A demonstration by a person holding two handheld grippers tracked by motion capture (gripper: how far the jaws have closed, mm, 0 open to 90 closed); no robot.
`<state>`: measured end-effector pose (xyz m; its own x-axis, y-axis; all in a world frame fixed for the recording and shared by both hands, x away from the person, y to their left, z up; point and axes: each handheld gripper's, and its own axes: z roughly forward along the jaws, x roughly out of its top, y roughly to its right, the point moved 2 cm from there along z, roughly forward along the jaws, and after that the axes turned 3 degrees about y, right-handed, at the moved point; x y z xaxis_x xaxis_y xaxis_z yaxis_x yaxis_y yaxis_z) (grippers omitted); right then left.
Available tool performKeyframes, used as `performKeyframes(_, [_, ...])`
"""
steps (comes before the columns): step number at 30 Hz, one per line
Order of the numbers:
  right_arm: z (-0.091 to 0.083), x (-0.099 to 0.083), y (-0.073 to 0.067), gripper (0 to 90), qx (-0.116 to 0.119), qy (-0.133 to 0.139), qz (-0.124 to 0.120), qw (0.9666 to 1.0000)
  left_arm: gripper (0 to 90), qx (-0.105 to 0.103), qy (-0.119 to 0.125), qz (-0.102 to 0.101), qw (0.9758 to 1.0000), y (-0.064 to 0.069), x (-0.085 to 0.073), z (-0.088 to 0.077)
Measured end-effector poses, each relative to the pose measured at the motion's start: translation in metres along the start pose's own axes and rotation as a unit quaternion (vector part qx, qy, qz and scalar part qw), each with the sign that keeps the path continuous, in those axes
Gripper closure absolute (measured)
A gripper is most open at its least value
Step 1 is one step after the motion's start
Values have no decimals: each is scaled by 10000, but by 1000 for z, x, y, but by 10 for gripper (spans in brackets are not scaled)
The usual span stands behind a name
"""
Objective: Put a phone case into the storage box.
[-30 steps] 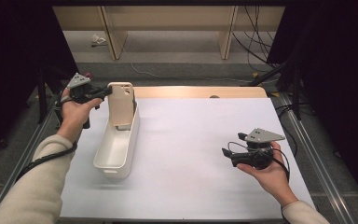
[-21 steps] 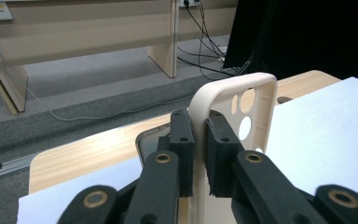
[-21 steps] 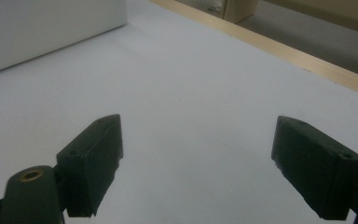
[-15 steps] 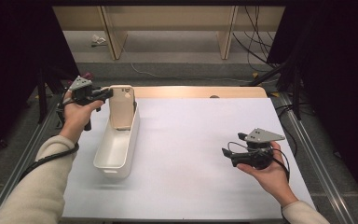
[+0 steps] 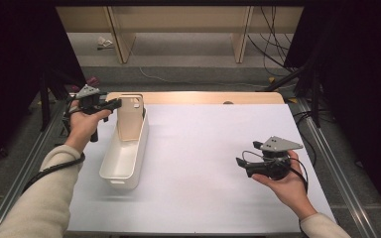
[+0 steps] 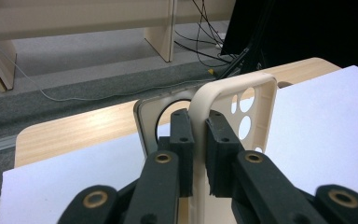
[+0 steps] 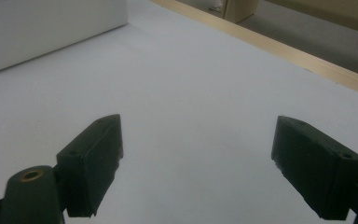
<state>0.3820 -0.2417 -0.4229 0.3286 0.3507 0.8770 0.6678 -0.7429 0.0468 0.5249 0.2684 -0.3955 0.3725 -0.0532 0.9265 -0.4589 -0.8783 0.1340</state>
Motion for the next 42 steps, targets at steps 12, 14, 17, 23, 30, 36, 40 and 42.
performKeyframes(12, [0,0,0,173,6,0,9,10000,822,-10,-104,-46,9999,-5,-8,7])
performKeyframes(14, [0,0,0,173,4,2,14,10000,820,3,-117,-43,9999,-6,-9,8])
performKeyframes(17, [0,0,0,173,6,4,8,10000,818,7,-127,-22,9999,-6,-10,9])
performKeyframes(23, [0,0,0,173,8,6,8,10000,805,103,-165,43,9998,-9,-11,11])
performKeyframes(30, [0,0,0,173,17,1,4,10000,770,297,-281,274,9988,-11,-12,16])
performKeyframes(36, [0,0,0,173,20,0,2,10000,756,434,-365,405,9976,-10,-12,21])
performKeyframes(40, [0,0,0,173,24,3,0,10000,746,514,-415,491,9966,-8,-12,24])
performKeyframes(42, [0,0,0,173,23,3,3,10000,738,576,-448,551,9958,-8,-11,26])
